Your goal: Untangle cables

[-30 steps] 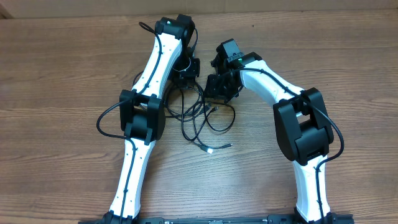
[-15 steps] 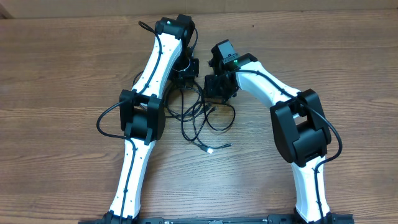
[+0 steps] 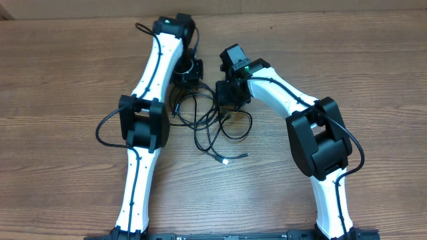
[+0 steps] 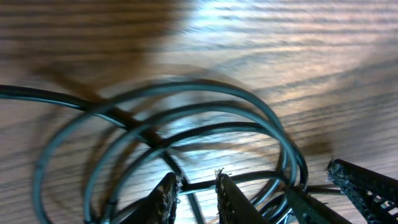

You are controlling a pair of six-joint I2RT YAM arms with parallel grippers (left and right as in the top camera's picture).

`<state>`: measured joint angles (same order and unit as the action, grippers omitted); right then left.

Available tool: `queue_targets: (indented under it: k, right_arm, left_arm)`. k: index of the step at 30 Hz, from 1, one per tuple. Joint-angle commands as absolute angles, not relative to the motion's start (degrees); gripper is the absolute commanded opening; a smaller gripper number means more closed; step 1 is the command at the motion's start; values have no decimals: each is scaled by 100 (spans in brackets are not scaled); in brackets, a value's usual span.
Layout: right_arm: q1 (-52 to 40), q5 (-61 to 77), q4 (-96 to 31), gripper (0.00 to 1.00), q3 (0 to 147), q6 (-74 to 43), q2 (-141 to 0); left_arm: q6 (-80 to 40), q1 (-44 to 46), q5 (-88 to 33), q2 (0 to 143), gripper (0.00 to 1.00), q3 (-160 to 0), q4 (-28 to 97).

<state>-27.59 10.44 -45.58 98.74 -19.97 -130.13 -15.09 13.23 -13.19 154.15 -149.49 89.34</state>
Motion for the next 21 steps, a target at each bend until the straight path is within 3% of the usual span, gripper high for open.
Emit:
queue_targets:
  k: [1, 21]
  right_arm:
    - [-2766, 128, -4753, 40, 9795, -2071, -13277]
    - [-2663, -694, -5046, 43, 9784, -1944, -13729]
  left_arm:
    - [-1581, 1236, -1684, 15264, 22, -14923, 8952]
    - [-1522, 1446, -1699, 15264, 24, -14923, 8978]
